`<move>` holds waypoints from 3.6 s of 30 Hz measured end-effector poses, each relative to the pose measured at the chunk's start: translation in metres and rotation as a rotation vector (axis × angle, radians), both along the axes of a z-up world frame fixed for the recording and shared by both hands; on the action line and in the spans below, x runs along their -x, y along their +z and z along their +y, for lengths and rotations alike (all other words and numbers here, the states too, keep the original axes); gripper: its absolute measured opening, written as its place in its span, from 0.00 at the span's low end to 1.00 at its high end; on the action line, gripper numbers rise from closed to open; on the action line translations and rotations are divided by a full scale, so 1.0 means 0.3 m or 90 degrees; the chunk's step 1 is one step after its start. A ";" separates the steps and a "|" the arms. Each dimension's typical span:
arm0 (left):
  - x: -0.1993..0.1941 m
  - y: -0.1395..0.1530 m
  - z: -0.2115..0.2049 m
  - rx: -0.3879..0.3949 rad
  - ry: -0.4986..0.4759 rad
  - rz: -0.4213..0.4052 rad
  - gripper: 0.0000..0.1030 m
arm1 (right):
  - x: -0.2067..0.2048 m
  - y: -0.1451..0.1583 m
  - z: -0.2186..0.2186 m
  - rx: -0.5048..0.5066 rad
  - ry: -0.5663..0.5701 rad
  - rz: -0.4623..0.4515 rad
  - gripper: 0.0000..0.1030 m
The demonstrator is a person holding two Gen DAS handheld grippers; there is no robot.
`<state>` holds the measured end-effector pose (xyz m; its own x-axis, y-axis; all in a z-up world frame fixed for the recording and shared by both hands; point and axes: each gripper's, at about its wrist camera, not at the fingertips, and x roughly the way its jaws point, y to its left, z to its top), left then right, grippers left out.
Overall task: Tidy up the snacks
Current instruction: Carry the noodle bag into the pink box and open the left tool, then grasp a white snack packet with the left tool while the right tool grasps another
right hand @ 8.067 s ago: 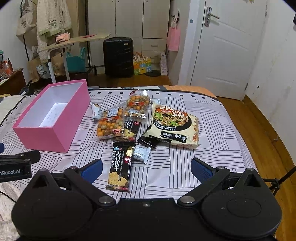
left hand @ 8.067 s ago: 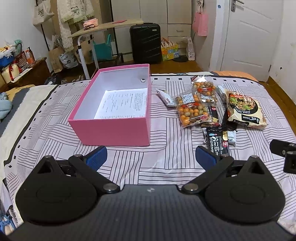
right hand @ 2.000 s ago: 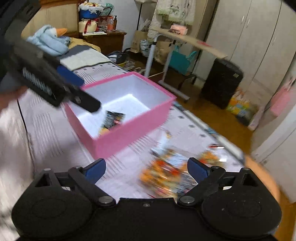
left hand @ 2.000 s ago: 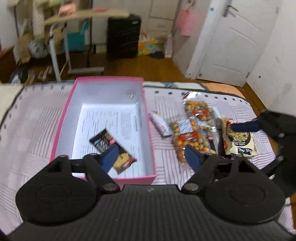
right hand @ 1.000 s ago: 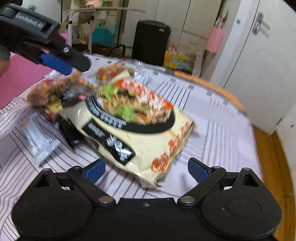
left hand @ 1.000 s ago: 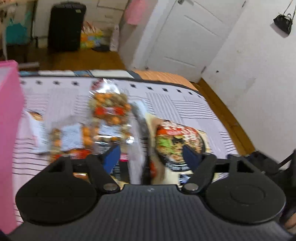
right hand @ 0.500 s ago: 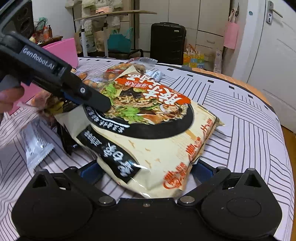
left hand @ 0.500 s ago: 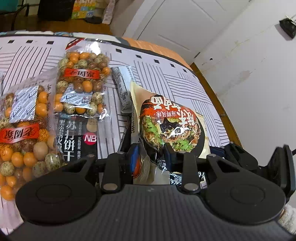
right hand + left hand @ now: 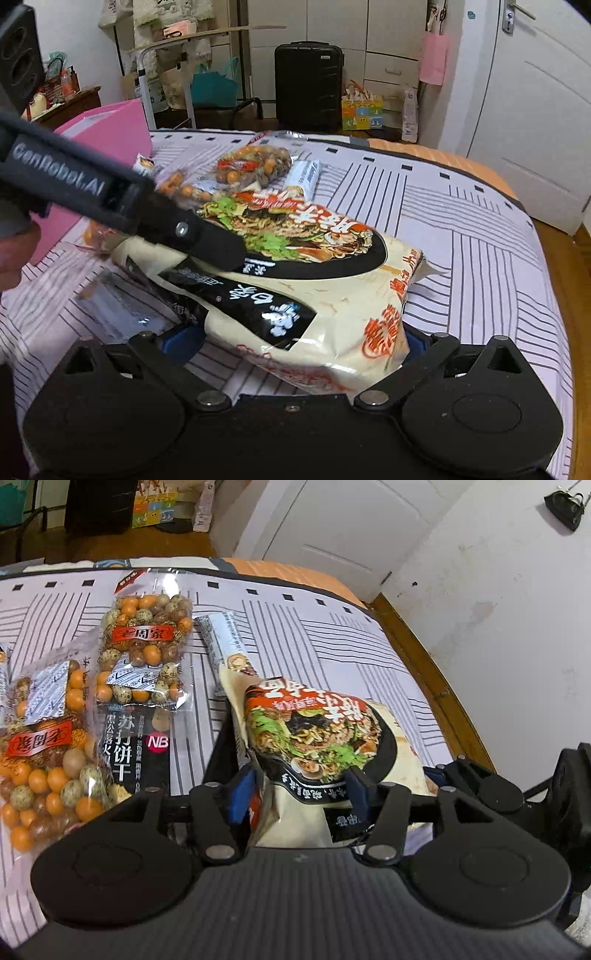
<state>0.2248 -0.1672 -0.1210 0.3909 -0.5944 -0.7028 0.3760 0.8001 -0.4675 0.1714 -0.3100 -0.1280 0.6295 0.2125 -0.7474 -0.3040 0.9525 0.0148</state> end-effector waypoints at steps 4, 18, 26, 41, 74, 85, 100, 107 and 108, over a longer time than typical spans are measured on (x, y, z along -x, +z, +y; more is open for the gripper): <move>0.056 0.059 0.018 -0.006 -0.003 -0.008 0.51 | 0.044 0.048 0.009 0.001 0.008 -0.015 1.00; 0.271 0.229 0.170 -0.039 0.006 -0.055 0.51 | 0.212 0.189 0.202 0.052 0.083 -0.059 0.99; 0.420 0.306 0.353 -0.067 0.051 -0.063 0.51 | 0.275 0.272 0.385 0.045 0.156 -0.038 0.99; 0.626 0.450 0.686 -0.089 0.150 -0.113 0.51 | 0.323 0.412 0.718 0.080 0.277 -0.071 0.98; -0.127 0.175 1.259 -0.068 0.319 -0.041 0.51 | -0.443 0.176 1.212 0.095 0.422 0.030 0.96; -0.257 0.092 1.171 -0.159 0.318 -0.020 0.55 | -0.388 0.170 1.232 0.202 0.422 -0.026 0.96; -0.030 0.353 1.071 -0.169 0.251 -0.118 0.54 | -0.110 0.488 0.725 -0.032 0.234 -0.163 0.96; 0.047 0.455 0.935 -0.130 0.201 -0.133 0.52 | -0.085 0.549 0.513 -0.069 0.105 -0.122 0.94; 0.055 0.463 0.911 -0.123 0.189 -0.132 0.52 | -0.074 0.547 0.483 -0.069 0.079 -0.114 0.94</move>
<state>0.2084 0.1061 0.0179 0.6705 -0.2993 -0.6788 0.1864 0.9536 -0.2363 0.1935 -0.1650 0.0361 0.7142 0.3696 -0.5944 -0.4260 0.9034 0.0500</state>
